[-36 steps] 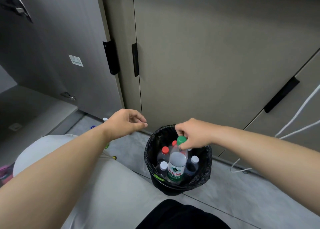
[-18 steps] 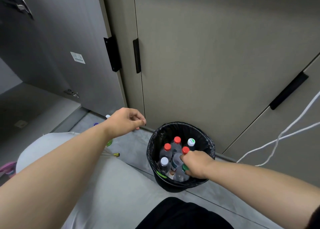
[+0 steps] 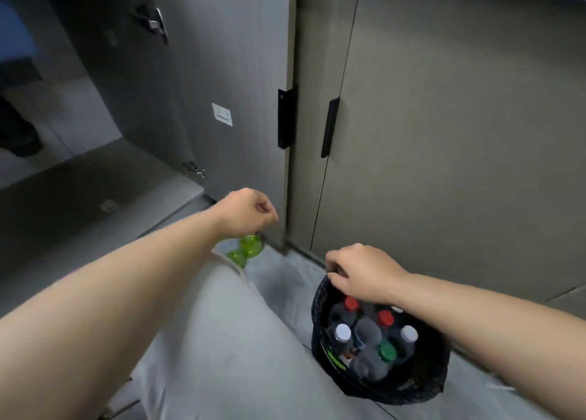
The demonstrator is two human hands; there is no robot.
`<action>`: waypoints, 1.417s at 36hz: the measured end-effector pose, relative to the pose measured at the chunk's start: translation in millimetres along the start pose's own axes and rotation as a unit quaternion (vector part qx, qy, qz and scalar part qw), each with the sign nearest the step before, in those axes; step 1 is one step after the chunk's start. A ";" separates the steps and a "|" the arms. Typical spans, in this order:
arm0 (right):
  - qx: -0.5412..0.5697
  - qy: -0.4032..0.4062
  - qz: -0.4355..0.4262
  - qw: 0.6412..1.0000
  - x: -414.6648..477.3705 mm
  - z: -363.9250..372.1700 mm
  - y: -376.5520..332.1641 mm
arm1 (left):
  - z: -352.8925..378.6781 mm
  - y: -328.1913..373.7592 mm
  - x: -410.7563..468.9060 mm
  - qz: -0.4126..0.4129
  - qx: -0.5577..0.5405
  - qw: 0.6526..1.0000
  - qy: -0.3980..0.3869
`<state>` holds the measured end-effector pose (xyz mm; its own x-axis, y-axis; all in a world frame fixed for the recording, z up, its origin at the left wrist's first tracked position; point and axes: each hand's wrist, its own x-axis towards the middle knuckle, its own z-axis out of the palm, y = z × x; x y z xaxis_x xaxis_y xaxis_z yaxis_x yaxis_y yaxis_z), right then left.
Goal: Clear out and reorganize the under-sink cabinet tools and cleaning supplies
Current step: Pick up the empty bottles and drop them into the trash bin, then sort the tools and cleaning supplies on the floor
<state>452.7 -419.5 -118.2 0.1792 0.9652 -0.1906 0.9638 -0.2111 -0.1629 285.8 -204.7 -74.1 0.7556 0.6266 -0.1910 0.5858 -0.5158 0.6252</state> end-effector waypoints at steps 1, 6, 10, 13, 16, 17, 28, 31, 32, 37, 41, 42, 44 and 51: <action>0.008 0.007 -0.002 1.000 7.9 -4.4 -3.4 | -9.9 -6.0 1.2 -0.008 -0.005 1.000 0.006; 0.050 0.008 -0.005 0.999 69.4 -8.8 -24.4 | -53.9 -60.6 -5.2 -0.069 -0.062 0.994 0.064; 0.057 -0.035 -0.024 0.997 128.9 2.7 -44.2 | -71.0 -118.8 -16.8 -0.118 -0.074 0.987 0.082; 0.043 -0.073 -0.026 0.996 170.3 17.9 -55.6 | -73.6 -160.3 -21.6 -0.147 -0.069 0.983 0.082; 0.031 -0.111 -0.011 0.993 208.9 33.4 -62.9 | -69.8 -198.1 -19.9 -0.170 -0.069 0.980 0.082; 0.030 -0.120 -0.002 0.992 221.0 38.2 -65.1 | -67.9 -209.6 -18.6 -0.176 -0.068 0.979 0.082; 0.003 -0.133 0.073 0.988 325.3 90.0 -80.3 | -55.7 -302.1 2.9 -0.181 -0.049 0.980 0.062; -0.059 -0.120 0.057 0.989 345.6 105.7 -83.9 | -60.6 -324.8 8.5 -0.174 -0.028 0.983 0.053; -0.081 -0.113 0.053 0.989 351.0 109.4 -84.6 | -62.4 -332.3 9.7 -0.174 -0.016 0.983 0.049; -0.120 -0.080 0.036 0.989 378.6 120.7 -88.4 | -81.9 -367.1 14.7 -0.176 0.071 0.981 0.029; -0.109 -0.066 0.019 0.992 403.7 120.5 -98.5 | -96.6 -391.8 9.3 -0.199 0.091 0.975 0.029; -0.102 -0.065 0.019 0.992 410.7 119.2 -101.6 | -99.2 -397.9 7.1 -0.208 0.079 0.974 0.030; -0.092 -0.065 0.017 0.994 425.1 116.6 -108.1 | -103.1 -409.8 2.7 -0.229 0.050 0.972 0.037; -0.058 -0.057 0.001 0.997 472.5 110.8 -133.1 | -91.9 -435.8 -15.0 -0.273 -0.020 0.960 0.064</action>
<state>387.2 47.6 -293.8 0.1634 0.9396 -0.3007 0.9810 -0.1872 -0.0516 -7.7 64.4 -274.1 0.2967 0.8645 -0.4057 0.8700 -0.0695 0.4881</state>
